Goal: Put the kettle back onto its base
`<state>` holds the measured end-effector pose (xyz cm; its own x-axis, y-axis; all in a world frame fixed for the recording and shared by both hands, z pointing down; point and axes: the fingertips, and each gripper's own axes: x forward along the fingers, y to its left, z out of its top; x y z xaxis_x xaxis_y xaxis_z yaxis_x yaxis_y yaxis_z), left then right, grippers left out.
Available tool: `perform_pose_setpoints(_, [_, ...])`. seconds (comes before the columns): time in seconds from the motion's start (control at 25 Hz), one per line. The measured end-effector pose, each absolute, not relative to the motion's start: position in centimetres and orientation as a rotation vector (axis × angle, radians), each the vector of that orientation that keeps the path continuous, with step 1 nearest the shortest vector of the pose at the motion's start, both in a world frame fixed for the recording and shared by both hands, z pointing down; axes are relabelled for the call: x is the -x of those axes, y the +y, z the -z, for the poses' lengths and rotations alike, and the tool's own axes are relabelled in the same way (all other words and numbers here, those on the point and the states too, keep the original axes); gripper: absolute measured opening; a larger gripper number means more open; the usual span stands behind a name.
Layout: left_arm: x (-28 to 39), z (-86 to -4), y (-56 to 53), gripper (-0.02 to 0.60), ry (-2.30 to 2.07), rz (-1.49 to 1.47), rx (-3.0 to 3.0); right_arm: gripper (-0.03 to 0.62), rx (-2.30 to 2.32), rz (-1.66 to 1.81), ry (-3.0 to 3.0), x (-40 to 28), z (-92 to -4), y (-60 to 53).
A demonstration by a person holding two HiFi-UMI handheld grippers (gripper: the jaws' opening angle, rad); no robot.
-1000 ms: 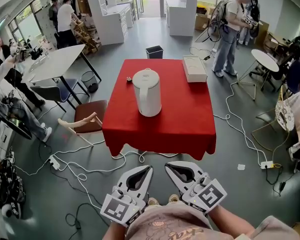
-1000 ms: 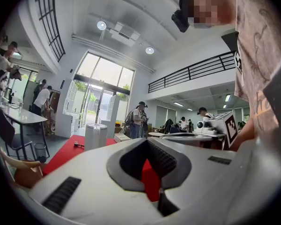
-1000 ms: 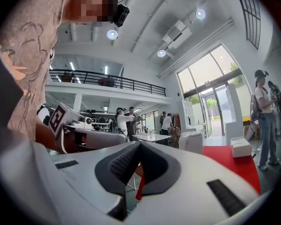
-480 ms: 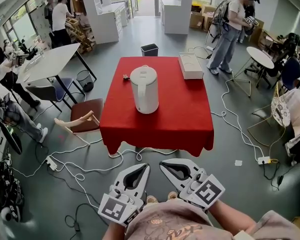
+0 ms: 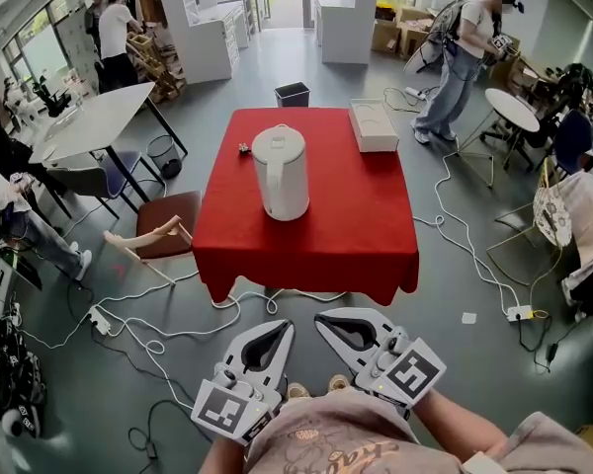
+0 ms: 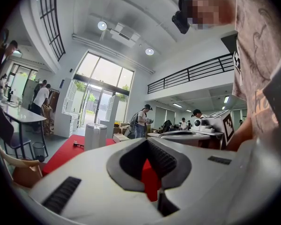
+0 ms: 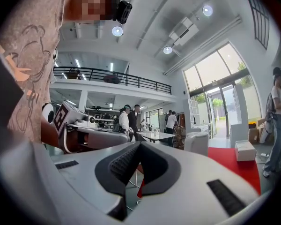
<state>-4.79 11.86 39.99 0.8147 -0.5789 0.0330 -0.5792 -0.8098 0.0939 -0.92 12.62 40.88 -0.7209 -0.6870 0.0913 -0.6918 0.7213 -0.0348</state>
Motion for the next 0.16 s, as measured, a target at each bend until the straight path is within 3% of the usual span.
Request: perform_pose_setpoints(0.16, [4.31,-40.13,11.91,-0.014,-0.917,-0.011,-2.901,0.002,-1.127,-0.097,-2.851,0.61,-40.76,12.7])
